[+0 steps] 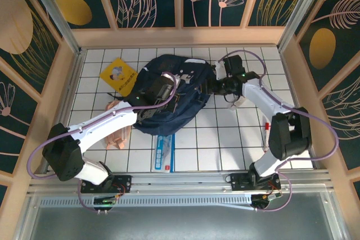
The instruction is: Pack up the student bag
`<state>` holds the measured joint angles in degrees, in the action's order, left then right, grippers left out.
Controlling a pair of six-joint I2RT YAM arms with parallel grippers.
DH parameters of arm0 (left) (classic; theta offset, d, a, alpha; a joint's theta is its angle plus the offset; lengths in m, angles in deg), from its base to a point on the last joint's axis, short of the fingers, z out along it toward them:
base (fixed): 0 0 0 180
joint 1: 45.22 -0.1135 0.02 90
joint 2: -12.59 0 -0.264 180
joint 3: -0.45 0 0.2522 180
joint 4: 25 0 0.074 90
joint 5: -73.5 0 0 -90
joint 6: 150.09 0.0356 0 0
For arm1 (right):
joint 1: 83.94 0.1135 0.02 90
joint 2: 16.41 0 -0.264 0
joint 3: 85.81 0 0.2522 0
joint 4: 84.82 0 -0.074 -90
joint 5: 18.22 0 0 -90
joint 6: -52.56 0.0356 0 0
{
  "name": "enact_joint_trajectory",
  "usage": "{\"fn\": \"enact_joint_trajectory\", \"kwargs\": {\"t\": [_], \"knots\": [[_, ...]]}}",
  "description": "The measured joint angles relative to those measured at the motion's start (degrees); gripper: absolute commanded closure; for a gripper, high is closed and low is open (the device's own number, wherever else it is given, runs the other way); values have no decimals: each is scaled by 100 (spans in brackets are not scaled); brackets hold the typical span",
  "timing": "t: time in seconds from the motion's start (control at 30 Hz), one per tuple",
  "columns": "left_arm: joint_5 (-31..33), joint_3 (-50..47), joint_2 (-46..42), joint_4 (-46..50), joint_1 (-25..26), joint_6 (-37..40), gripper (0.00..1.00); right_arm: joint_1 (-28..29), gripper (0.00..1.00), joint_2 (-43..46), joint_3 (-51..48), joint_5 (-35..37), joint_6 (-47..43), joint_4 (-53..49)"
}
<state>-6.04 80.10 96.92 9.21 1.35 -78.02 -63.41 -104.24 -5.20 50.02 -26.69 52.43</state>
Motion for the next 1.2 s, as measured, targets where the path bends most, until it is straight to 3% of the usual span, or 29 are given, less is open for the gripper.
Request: {"fn": "enact_joint_trajectory", "kwargs": {"t": [0.17, 0.3, 0.47, 0.63, 0.73, 0.83, 0.87, 0.93, 0.97, 1.0, 1.1, 1.2], "knots": [[-146, 2, 0, -50, -9, -109, 100, 249, 53, 962, -673, 50, 321, -96], [-151, 61, 2, -33, -15, -302, 100, 612, 50, 1491, -1342, -122, 520, 138], [-153, 273, 66, -46, -17, -780, 100, 1370, 39, 1510, -1755, -79, 697, 758], [-236, 439, 348, -149, -17, -1502, 100, 1432, 39, 1241, -1937, 186, 1322, 1355], [-291, 553, 614, -236, -17, -1808, 100, 1392, 43, 1078, -1923, 442, 1620, 1438], [-363, 678, 824, -337, -17, -2009, 100, 1204, 67, 964, -1923, 529, 1827, 1596], [-396, 717, 887, -391, -20, -2055, 93, 1084, 73, 916, -1921, 531, 1847, 1683], [-450, 776, 968, -479, -20, -2087, 64, 815, 82, 800, -1906, 551, 1838, 1845], [-509, 811, 999, -505, -20, -2061, 52, 675, 83, 734, -1893, 553, 1805, 1923], [-555, 861, 1010, -520, -17, -2020, 46, 525, 83, 656, -1878, 566, 1784, 1998], [-511, 1029, 957, -520, -17, -1749, 22, 125, 74, 422, -1794, 590, 1681, 2140], [-323, 933, 636, -380, -72, -1563, 12, -59, 62, 339, -1707, 586, 1478, 2192]]}}
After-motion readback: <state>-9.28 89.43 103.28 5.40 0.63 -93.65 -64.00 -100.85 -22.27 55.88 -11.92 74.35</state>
